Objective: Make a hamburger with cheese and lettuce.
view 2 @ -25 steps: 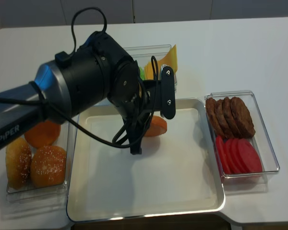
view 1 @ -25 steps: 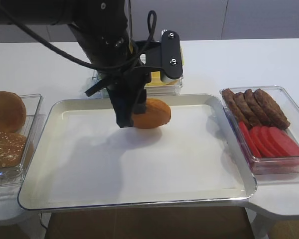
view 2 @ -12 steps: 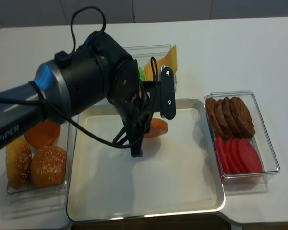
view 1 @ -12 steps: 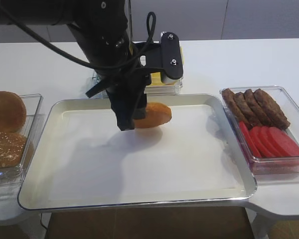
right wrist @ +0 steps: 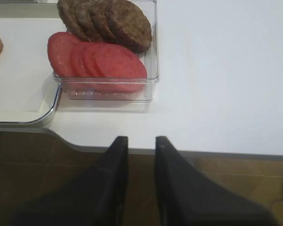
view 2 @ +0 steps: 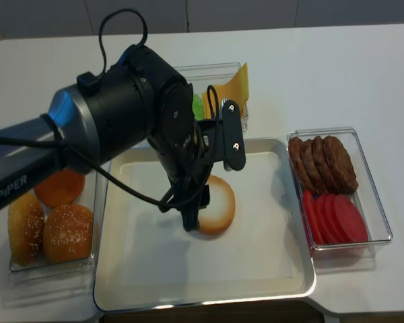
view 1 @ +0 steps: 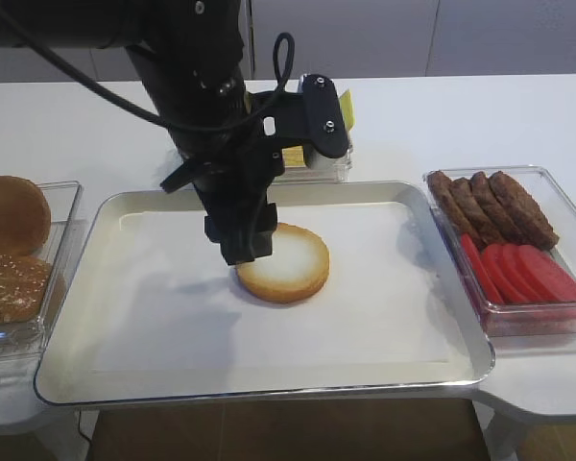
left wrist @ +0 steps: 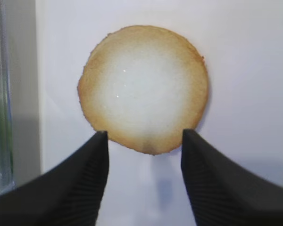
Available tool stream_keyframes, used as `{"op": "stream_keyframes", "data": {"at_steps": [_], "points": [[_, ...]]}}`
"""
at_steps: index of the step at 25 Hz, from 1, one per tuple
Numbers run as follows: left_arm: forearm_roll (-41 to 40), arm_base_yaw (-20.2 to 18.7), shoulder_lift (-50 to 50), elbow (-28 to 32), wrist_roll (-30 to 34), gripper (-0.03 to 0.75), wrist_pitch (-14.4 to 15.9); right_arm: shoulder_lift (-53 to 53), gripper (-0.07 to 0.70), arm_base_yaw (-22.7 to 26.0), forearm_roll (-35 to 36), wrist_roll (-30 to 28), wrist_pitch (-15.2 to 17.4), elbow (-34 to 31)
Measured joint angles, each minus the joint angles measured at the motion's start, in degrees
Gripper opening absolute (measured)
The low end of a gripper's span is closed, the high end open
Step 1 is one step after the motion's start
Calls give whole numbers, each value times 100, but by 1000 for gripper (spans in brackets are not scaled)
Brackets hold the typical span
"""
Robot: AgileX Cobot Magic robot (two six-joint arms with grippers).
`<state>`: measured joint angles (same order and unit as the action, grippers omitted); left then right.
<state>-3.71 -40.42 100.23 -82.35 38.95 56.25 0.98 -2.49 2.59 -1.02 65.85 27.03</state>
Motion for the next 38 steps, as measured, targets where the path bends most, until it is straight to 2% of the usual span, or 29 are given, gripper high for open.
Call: {"op": "stream_keyframes", "data": {"at_steps": [9,14,20,28,34,38], "points": [[0,0,0,0,-493,373,406,0,170,0,0,0,0,0],[0,0,0,0,-1439,373,724,0,170,0,0,0,0,0],[0,0,0,0,-2502,373,1304,0,170,0,0,0,0,0],[116,0,-66,-412,-3150,367,1388,0,170,0,0,0,0,0],[924,0,-276,-491,-3714,354,1406,0,170,0,0,0,0,0],[1253,0,-488,-491,-3813,347,1427,0,170,0,0,0,0,0]]}}
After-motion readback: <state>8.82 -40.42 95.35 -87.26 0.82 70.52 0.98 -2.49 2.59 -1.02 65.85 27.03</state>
